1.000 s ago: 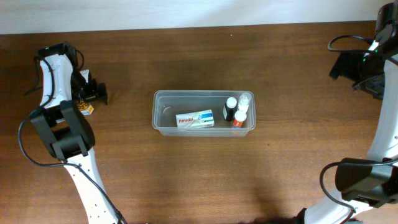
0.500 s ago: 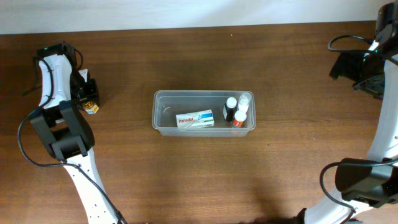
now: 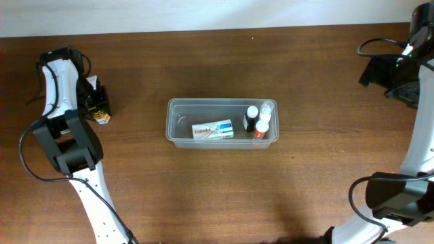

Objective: Pack container
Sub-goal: 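Lower the left gripper and close it on the gold-capped jar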

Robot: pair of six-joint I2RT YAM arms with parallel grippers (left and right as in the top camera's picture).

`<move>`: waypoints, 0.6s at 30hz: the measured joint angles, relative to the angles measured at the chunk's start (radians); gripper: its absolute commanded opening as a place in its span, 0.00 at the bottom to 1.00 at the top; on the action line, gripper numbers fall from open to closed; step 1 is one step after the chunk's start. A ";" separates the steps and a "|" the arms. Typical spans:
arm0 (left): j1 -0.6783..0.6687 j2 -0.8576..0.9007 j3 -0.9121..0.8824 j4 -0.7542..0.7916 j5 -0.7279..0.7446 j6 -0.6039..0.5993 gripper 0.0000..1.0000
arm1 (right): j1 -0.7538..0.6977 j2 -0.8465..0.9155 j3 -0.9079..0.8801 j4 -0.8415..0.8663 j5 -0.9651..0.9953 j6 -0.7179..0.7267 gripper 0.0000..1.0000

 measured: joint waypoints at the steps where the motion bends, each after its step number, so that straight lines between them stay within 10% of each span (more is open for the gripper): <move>1: 0.000 0.000 0.009 -0.011 0.005 0.000 0.50 | 0.000 0.000 0.000 0.000 0.000 0.000 0.98; 18: -0.095 0.000 0.252 -0.164 -0.021 0.008 0.56 | 0.000 0.000 0.000 0.000 0.000 0.000 0.98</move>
